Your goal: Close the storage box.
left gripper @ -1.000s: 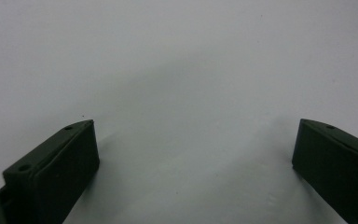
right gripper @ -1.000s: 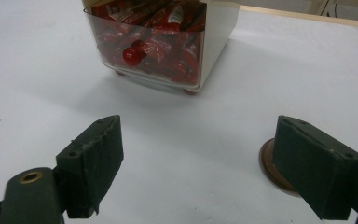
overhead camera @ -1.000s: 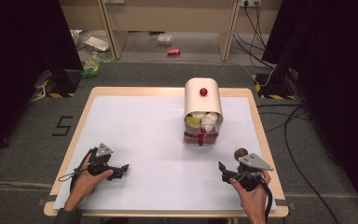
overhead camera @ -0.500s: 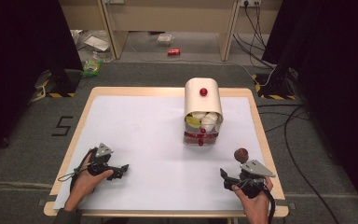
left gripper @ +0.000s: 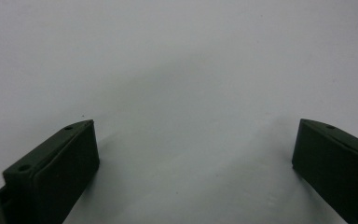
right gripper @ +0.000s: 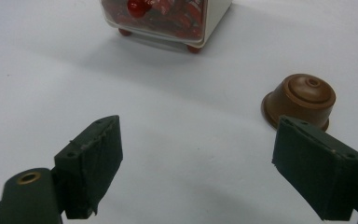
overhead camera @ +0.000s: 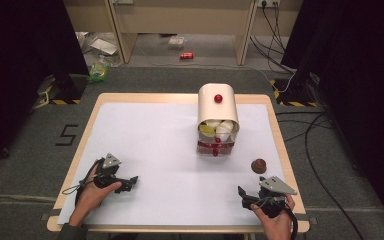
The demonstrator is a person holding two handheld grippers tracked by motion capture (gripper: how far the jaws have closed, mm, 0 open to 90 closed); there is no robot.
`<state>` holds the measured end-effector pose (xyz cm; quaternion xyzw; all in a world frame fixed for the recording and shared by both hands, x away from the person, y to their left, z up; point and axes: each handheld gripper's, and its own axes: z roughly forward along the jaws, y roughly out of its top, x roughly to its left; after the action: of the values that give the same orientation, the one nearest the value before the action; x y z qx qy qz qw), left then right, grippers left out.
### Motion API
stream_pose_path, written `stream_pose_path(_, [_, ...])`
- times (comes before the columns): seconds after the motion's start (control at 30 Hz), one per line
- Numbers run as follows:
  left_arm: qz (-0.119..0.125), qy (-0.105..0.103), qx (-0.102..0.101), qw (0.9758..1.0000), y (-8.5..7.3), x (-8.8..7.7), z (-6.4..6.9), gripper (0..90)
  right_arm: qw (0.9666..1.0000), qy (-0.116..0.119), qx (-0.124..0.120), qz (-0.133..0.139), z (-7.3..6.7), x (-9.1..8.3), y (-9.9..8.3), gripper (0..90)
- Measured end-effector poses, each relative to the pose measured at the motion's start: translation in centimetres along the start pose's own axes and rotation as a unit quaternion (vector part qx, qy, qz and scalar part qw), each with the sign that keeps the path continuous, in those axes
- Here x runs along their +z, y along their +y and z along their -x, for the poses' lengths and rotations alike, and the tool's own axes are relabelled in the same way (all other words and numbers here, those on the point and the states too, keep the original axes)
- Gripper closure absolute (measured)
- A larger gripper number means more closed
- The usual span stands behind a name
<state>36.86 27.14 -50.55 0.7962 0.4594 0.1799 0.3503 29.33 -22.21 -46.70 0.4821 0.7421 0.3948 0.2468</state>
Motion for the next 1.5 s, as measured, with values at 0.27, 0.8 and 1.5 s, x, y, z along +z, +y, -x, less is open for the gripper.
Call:
stream_pose_path(0.27, [0.0, 0.0, 0.0, 1.0, 0.0, 0.0, 0.0, 0.0, 1.0, 0.001, 0.004, -0.007, 0.1, -0.7, -0.8, 16.0])
stream_pose_path(0.8, [0.0, 0.0, 0.001, 1.0, 0.0, 0.0, 0.0, 0.0, 0.9998, -0.002, 0.006, -0.018, 0.6, -1.9, -2.4, 15.9])
stream_pose_path(1.5, [0.0, 0.0, 0.0, 1.0, 0.0, 0.0, 0.0, 0.0, 0.9991, -0.003, 0.001, -0.042, 1.1, -2.8, -3.8, 16.0])
